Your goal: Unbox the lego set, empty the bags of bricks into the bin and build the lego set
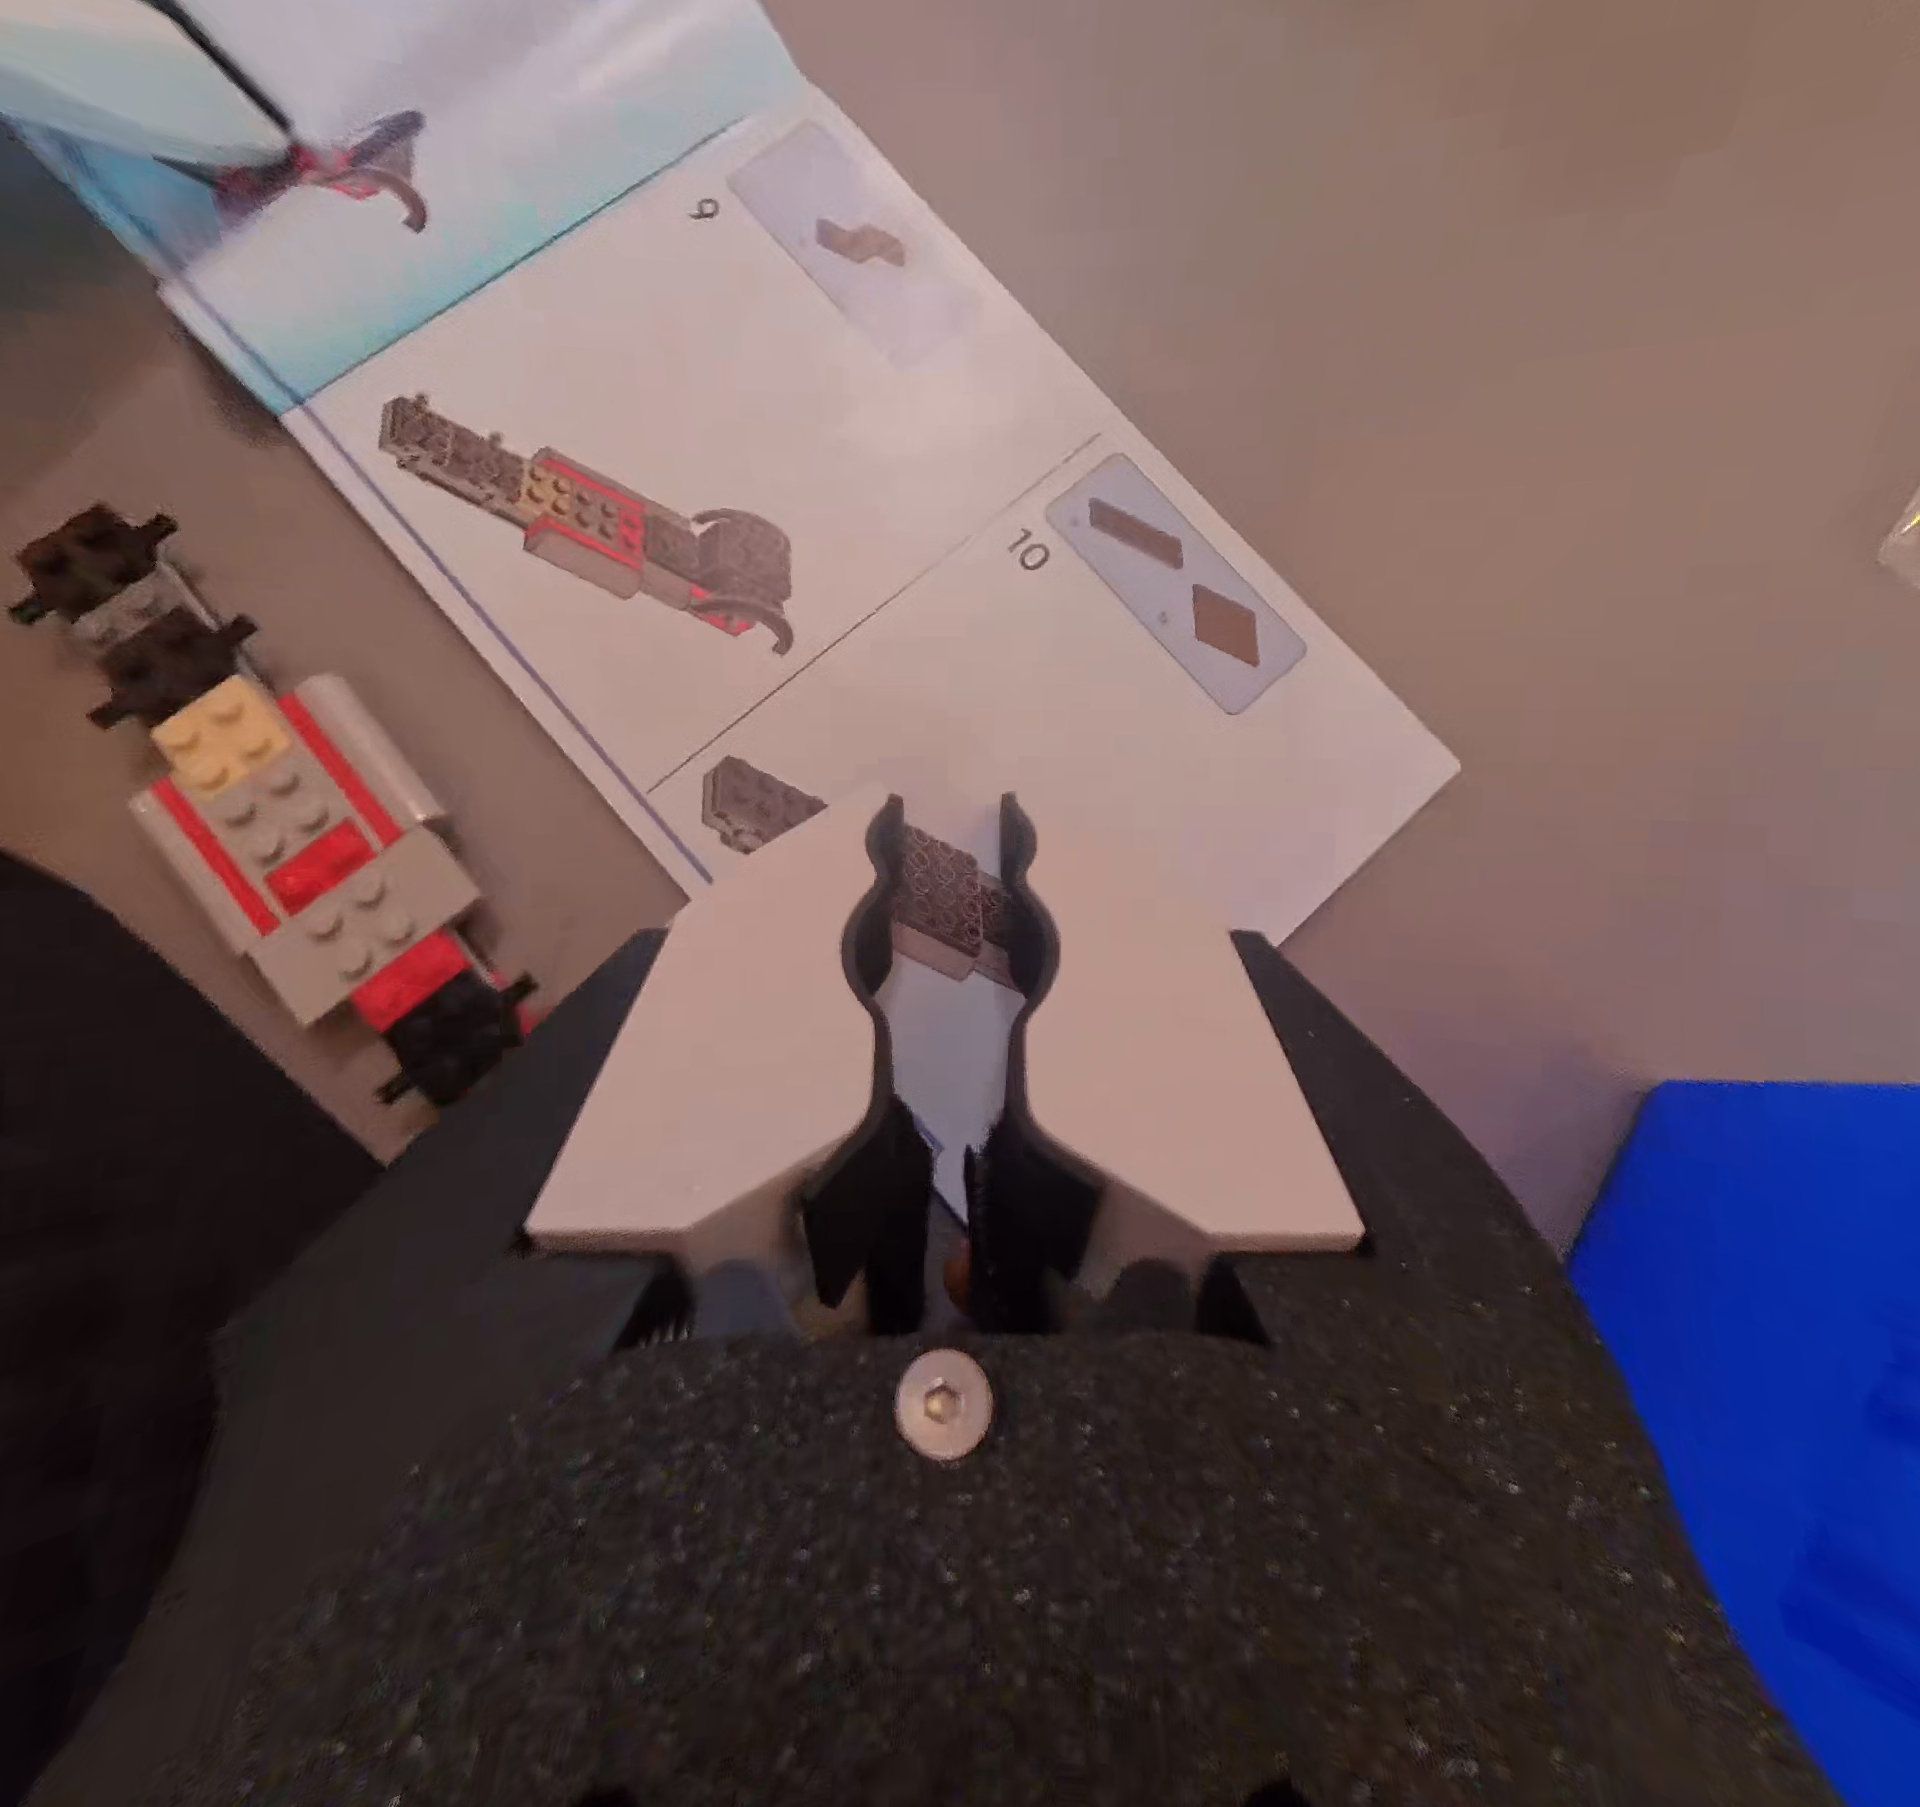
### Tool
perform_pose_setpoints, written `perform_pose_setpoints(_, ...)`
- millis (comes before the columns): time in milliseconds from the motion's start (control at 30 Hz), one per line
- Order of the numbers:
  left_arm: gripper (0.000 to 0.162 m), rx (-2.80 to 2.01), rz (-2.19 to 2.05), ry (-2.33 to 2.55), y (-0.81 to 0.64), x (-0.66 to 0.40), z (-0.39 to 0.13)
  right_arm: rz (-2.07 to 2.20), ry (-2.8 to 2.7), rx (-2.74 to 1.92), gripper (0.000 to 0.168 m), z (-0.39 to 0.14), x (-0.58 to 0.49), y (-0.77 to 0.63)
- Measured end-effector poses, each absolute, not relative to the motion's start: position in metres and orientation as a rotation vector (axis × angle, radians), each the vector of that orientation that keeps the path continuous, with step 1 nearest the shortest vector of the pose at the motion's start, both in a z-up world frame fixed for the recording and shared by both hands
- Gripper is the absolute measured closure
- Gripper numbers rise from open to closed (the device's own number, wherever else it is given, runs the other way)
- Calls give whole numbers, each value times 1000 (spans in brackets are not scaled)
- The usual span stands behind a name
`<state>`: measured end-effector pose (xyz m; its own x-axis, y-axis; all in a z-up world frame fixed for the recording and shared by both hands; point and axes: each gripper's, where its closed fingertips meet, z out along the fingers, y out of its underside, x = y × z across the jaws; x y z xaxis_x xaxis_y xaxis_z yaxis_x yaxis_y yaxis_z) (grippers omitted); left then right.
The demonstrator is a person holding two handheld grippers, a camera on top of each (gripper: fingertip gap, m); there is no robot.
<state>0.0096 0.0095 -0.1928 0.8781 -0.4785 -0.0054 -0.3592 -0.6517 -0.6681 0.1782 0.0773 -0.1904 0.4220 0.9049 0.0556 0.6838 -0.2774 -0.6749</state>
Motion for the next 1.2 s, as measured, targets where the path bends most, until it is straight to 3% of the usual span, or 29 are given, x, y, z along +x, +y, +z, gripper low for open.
perform_pose_setpoints(67, 161, -2358, -242, 589, 7, 10, -193, 458, -1325, -1990, 148, -181, 170, 76)
perform_pose_setpoints(167, 159, -2343, -280, 569, 6, 12, -192, 689, -1222, -1696, 143, -112, 157, 48)
perform_pose_setpoints(233, 159, -2180, -279, 559, 14, 16, -176, 773, -1134, -1464, 130, -48, 174, 25)
perform_pose_setpoints(367, 156, -1556, -143, 451, 26, 5, -88, 567, -877, -1168, 93, 51, 281, 16)
perform_pose_setpoints(433, 134, -1415, -99, 421, 24, -4, -65, 358, -734, -1165, 69, 71, 353, 27)
perform_pose_setpoints(500, 92, -1330, -106, 425, 22, -6, -57, 214, -593, -1196, 46, 75, 415, 37)
perform_pose_setpoints(567, 48, -1314, -121, 398, 24, -10, -57, 166, -507, -1229, 35, 66, 452, 43)
perform_pose_setpoints(633, 34, -1313, -141, 382, 24, -13, -57, 169, -502, -1252, 37, 49, 466, 46)
perform_pose_setpoints(733, 45, -1254, -135, 366, 20, -18, -50, 217, -565, -1295, 56, 24, 463, 50)
perform_pose_setpoints(767, 61, -1235, -129, 382, 17, -18, -48, 238, -645, -1293, 85, 15, 456, 47)
perform_pose_setpoints(800, 96, -1231, -121, 413, 14, -17, -48, 265, -791, -1272, 151, 5, 444, 38)
perform_pose_setpoints(833, 161, -1252, -115, 423, 13, -18, -49, 267, -878, -1238, 168, 0, 436, 32)
perform_pose_setpoints(967, 162, -1316, -269, 383, 18, -11, -50, 310, -1007, -1301, 168, -21, 425, 35)
perform_pose_setpoints(1033, 161, -1327, -260, 388, 22, -8, -50, 297, -1037, -1328, 156, -30, 423, 42)
perform_pose_setpoints(1067, 150, -1336, -227, 400, 26, -7, -51, 261, -1019, -1323, 136, -30, 425, 46)
perform_pose_setpoints(1100, 128, -1350, -190, 403, 29, -6, -53, 222, -990, -1314, 119, -28, 428, 51)
perform_pose_setpoints(1133, 110, -1370, -170, 407, 33, -4, -55, 201, -965, -1307, 116, -27, 432, 53)
perform_pose_setpoints(1167, 96, -1391, -170, 410, 37, -2, -57, 205, -955, -1297, 123, -26, 433, 52)
perform_pose_setpoints(1200, 85, -1407, -179, 411, 39, 1, -59, 232, -982, -1278, 159, -27, 433, 46)
